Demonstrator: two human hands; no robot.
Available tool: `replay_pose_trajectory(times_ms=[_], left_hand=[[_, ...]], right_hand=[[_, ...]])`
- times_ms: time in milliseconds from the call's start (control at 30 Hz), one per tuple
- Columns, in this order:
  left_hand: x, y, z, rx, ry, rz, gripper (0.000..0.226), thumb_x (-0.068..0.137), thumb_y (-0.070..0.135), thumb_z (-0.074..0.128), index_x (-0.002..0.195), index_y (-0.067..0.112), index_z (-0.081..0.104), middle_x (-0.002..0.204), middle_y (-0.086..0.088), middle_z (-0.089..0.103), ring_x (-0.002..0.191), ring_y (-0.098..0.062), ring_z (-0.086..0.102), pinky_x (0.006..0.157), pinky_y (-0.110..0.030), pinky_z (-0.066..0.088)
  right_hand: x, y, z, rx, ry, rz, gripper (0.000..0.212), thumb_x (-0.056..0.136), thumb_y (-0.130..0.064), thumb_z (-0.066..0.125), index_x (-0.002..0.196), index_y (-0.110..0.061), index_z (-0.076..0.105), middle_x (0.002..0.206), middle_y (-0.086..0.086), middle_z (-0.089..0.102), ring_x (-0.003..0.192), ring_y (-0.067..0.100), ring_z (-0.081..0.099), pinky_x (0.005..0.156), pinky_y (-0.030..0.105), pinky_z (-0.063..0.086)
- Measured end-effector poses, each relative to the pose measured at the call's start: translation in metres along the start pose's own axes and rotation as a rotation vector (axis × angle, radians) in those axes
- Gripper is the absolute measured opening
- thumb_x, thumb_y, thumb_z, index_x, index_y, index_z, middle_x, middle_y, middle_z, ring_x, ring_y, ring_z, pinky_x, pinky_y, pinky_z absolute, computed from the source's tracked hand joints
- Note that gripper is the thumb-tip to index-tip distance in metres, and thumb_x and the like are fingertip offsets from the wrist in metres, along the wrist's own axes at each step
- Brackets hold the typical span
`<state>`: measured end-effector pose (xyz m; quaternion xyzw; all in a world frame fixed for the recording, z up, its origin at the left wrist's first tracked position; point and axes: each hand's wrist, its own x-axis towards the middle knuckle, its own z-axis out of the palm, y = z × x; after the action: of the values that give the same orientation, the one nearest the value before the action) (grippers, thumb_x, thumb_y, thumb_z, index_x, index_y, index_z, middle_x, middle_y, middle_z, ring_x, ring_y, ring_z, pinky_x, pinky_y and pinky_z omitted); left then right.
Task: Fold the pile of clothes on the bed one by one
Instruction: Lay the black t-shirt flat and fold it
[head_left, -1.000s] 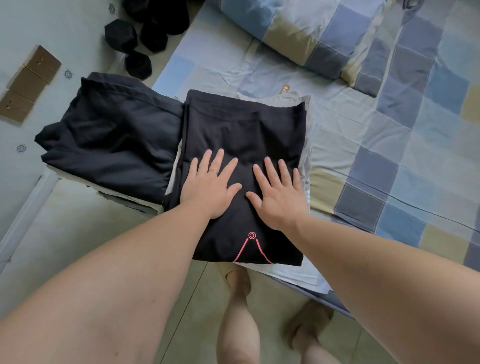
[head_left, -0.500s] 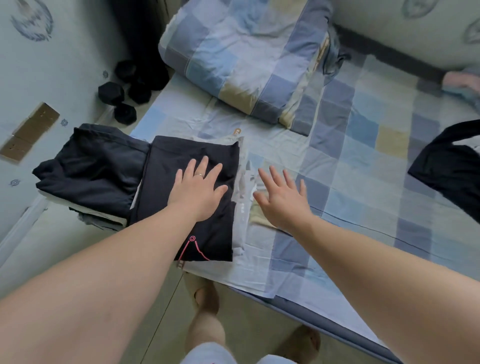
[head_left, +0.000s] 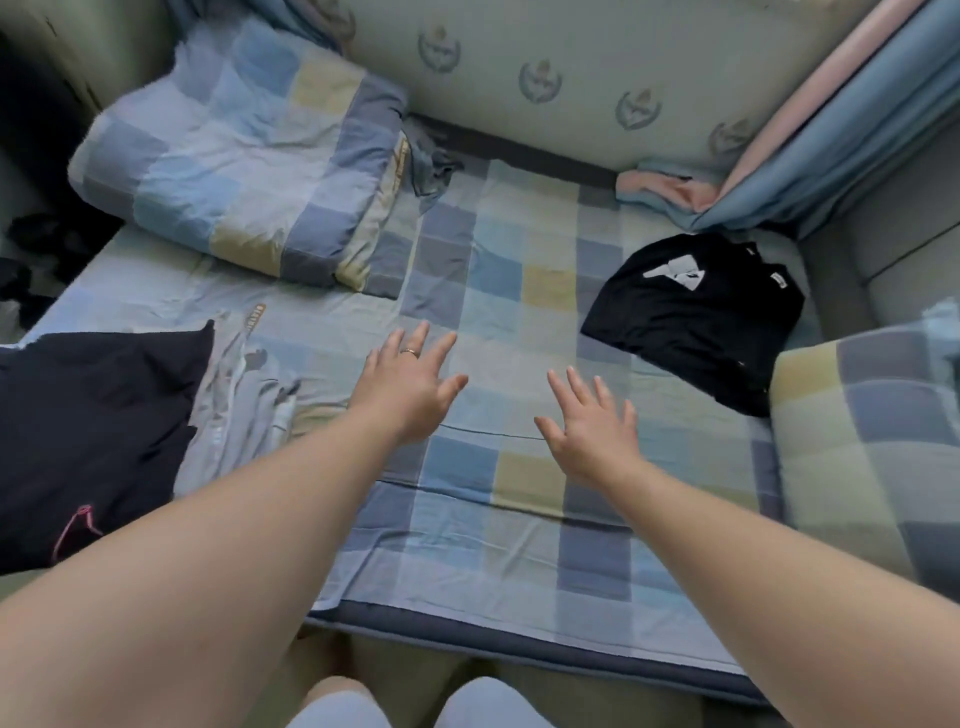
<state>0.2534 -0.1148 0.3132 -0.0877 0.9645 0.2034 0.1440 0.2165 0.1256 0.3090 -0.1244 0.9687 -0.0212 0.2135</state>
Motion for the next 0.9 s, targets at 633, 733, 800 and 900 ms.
replay_pose_trajectory(times_ms=[633, 733, 800, 900], left_hand=[[0.208, 0.241, 0.206, 0.105, -0.205, 0.334, 0.063, 0.104, 0.052, 0.037, 0.159, 0.035, 0.014, 0.170, -0.002, 0.007, 0.155, -0.027, 0.004, 0.125, -0.041, 0.012], [0.262, 0.265, 0.290, 0.153, -0.212, 0.322, 0.064, 0.104, 0.053, 0.039, 0.159, 0.035, 0.013, 0.170, -0.001, 0.005, 0.155, -0.027, 0.003, 0.125, -0.041, 0.012], [0.296, 0.279, 0.349, 0.160, -0.223, 0.303, 0.066, 0.103, 0.053, 0.040, 0.160, 0.036, 0.011, 0.170, -0.001, 0.004, 0.155, -0.030, 0.003, 0.124, -0.041, 0.010], [0.350, 0.300, 0.430, 0.156, -0.198, 0.318, 0.068, 0.102, 0.052, 0.043, 0.160, 0.035, 0.012, 0.170, -0.005, 0.003, 0.155, -0.033, 0.003, 0.124, -0.042, 0.008]], right_hand=[[0.079, 0.366, 0.077, 0.108, -0.022, 0.382, 0.065, 0.104, -0.054, 0.029, 0.159, -0.041, -0.001, 0.168, -0.015, -0.005, 0.156, 0.018, -0.002, 0.122, 0.051, 0.005], [0.132, 0.429, 0.131, 0.098, 0.012, 0.357, 0.066, 0.104, -0.052, 0.031, 0.159, -0.040, -0.003, 0.169, -0.014, -0.005, 0.156, 0.019, -0.001, 0.122, 0.051, 0.007], [0.174, 0.470, 0.167, 0.094, 0.043, 0.340, 0.067, 0.104, -0.052, 0.031, 0.159, -0.038, -0.003, 0.169, -0.012, -0.005, 0.156, 0.020, -0.001, 0.122, 0.051, 0.007], [0.234, 0.523, 0.219, 0.088, 0.080, 0.332, 0.067, 0.104, -0.053, 0.028, 0.159, -0.037, -0.006, 0.169, -0.012, -0.007, 0.156, 0.021, -0.005, 0.122, 0.051, 0.007]])
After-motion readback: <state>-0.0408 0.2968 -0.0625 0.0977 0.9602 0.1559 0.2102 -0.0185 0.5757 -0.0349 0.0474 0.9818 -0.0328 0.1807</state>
